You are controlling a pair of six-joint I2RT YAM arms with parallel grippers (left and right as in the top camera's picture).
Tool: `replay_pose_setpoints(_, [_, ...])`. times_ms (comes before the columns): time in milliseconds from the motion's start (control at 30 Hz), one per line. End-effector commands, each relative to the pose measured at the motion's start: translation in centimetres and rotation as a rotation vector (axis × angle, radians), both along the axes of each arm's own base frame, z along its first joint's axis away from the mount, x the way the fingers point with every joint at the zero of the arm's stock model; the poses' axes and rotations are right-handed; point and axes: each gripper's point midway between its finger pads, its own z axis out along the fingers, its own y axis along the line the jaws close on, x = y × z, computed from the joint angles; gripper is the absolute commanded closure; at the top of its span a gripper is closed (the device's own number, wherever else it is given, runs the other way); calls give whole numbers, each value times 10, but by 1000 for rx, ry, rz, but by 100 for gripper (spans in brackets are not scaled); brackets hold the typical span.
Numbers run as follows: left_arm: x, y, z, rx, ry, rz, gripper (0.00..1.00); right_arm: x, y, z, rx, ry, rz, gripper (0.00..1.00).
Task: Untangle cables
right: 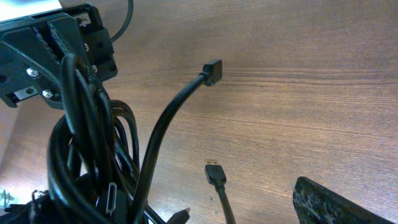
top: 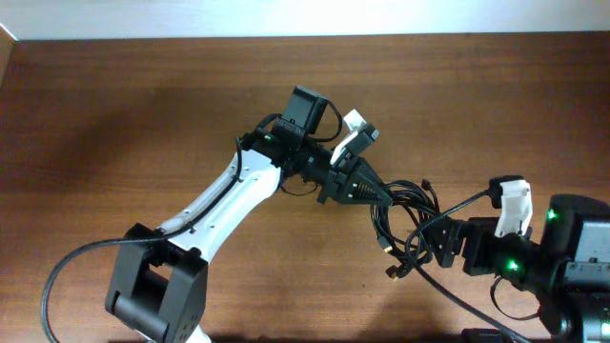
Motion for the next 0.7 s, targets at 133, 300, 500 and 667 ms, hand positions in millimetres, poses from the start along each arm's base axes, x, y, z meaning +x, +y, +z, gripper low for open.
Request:
replay_pose_setpoints(133, [-8, 1, 22, -35, 6, -35, 100, 12, 0, -13, 11, 83, -2, 9])
replay_pose_setpoints(300, [-8, 1, 22, -34, 10, -34, 100, 17, -32, -40, -70, 235, -232, 14])
replay_pose_setpoints(500, [-8, 1, 22, -33, 10, -33, 100, 7, -64, -60, -162, 368, -453, 18])
replay_pose_setpoints(667, [-8, 1, 22, -33, 10, -34, 100, 6, -64, -60, -155, 375, -462, 17])
